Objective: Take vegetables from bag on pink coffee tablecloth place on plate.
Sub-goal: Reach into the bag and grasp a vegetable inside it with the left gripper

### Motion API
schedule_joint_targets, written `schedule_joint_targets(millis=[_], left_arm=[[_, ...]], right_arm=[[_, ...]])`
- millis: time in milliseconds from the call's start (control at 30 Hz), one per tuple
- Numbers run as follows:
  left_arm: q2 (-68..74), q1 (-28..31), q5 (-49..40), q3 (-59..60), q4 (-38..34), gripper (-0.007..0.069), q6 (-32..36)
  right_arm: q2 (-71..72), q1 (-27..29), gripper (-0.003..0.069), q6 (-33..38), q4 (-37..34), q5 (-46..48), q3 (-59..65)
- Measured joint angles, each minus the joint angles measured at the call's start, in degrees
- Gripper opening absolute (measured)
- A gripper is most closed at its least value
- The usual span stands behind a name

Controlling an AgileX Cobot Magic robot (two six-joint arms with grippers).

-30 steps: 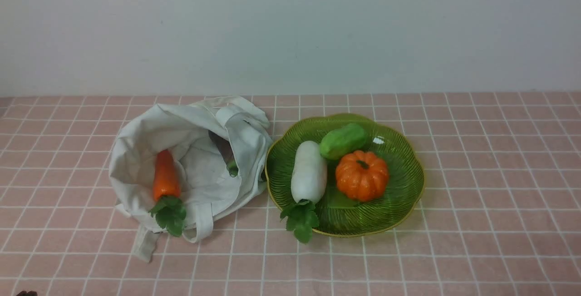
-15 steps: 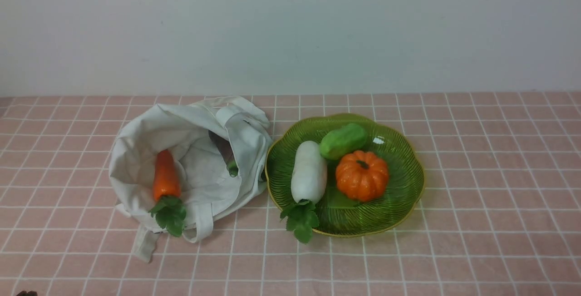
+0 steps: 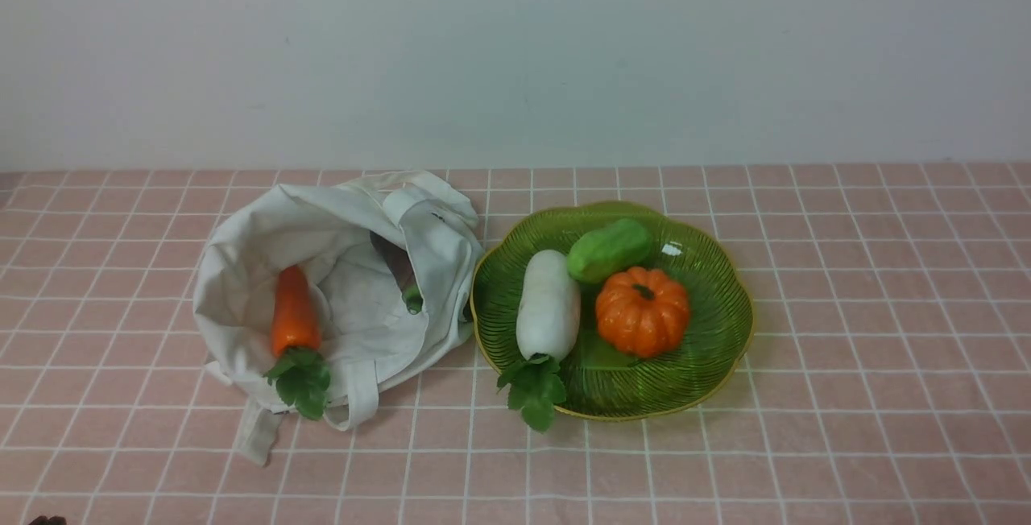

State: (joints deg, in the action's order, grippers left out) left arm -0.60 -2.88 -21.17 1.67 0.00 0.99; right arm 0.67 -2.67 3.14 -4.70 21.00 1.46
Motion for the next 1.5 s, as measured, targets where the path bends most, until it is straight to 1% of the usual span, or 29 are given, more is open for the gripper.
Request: schedule_joint_targets(millis=[200,267,300,333,367,400,433,533,567,600,633,700,800,900,1033,1100,1200,1233,1267,1300,1367,1433,1467,1500], left_arm=[[0.0,0.0,0.4,0.0,-0.5,-0.0004,-0.4],[0.0,0.0,0.6,0.0,-6.1,-0.0004,-3.7],[0.0,0.0,0.6,0.0,-6.9,-0.0004,-3.7],[0.0,0.0,0.6,0.0,-15.8,-0.0004,-9.2],[0.0,0.0,0.6,0.0,-20.5,-0.0004,-11.8],[0.0,0.0,0.6,0.0,-23.0,-0.0004,-12.4],[0.0,0.0,0.6,0.0,-32.1,-0.0004,-17.6],[0.0,0.0,1.1,0.0,-48.4,-0.0004,-23.5],[0.0,0.0,1.3,0.0,-52.0,-0.0004,-24.1],[0.0,0.0,1.4,0.0,-52.6,-0.0004,-24.1],[0.0,0.0,2.5,0.0,-56.0,-0.0004,-23.8],[0.0,0.0,4.3,0.0,-57.5,-0.0004,-21.4],[0.0,0.0,5.3,0.0,-58.3,-0.0004,-18.3],[0.9,0.0,4.1,-2.0,-58.0,-0.0004,-14.4],[8.9,0.0,-0.5,-9.5,-53.9,-0.0005,-9.1],[20.0,0.0,-6.8,-17.3,-47.2,-0.0005,-4.7],[34.2,0.0,-15.3,-25.6,-39.0,-0.0005,-1.7],[40.3,0.0,-18.6,-30.0,-35.6,-0.0005,-1.0],[41.3,0.0,-19.1,-30.7,-34.5,-0.0005,-1.0],[48.1,0.0,-22.2,-35.0,-31.5,-0.0003,-0.6],[57.4,-0.5,-25.6,-41.7,-26.9,0.0004,0.3],[63.8,-2.0,-27.3,-46.8,-23.9,0.0009,1.0],[67.4,-3.8,-28.0,-50.8,-22.2,0.0009,1.0],[67.9,-4.4,-28.1,-51.2,-22.0,0.0009,0.9]], right_arm=[[0.0,0.0,-0.0015,0.0,0.0,0.0,0.0],[0.0,0.0,-0.0015,0.0,0.0,0.0,0.0],[0.0,0.0,-0.0015,0.0,0.0,0.0,0.0],[0.0,0.0,-0.0015,0.0,0.0,0.0,0.0],[0.0,0.0,-0.0015,0.0,0.0,0.0,0.0],[0.0,0.0,-0.0015,0.0,0.0,0.0,0.0],[0.0,0.0,-0.0015,0.0,0.0,0.0,0.0],[0.0,0.0,-0.0015,0.0,0.0,0.0,0.0],[0.0,0.0,-0.0015,0.0,0.0,0.0,0.0],[0.0,0.0,-0.0015,0.0,0.0,0.0,0.0],[0.0,0.0,-0.0015,0.0,0.0,0.0,0.0],[0.0,0.0,-0.0015,0.0,0.0,0.0,0.0],[0.0,0.0,-0.0015,0.0,0.0,0.0,0.0],[0.0,0.0,-0.0015,0.0,0.0,0.0,0.0],[0.0,0.0,-0.0015,0.0,0.0,0.0,0.0],[0.0,0.0,-0.0015,0.0,0.0,0.0,0.0],[0.0,0.0,-0.0015,0.0,0.0,0.0,0.0],[0.0,0.0,-0.0015,0.0,0.0,0.0,0.0],[0.0,0.0,-0.0015,0.0,0.0,0.0,0.0],[0.0,0.0,-0.0015,0.0,0.0,0.0,0.0],[0.0,0.0,-0.0015,0.0,0.0,0.0,0.0],[0.0,0.0,-0.0015,0.0,0.0,0.0,0.0],[0.0,0.0,-0.0015,0.0,0.0,0.0,0.0],[0.0,0.0,-0.0015,0.0,0.0,0.0,0.0]])
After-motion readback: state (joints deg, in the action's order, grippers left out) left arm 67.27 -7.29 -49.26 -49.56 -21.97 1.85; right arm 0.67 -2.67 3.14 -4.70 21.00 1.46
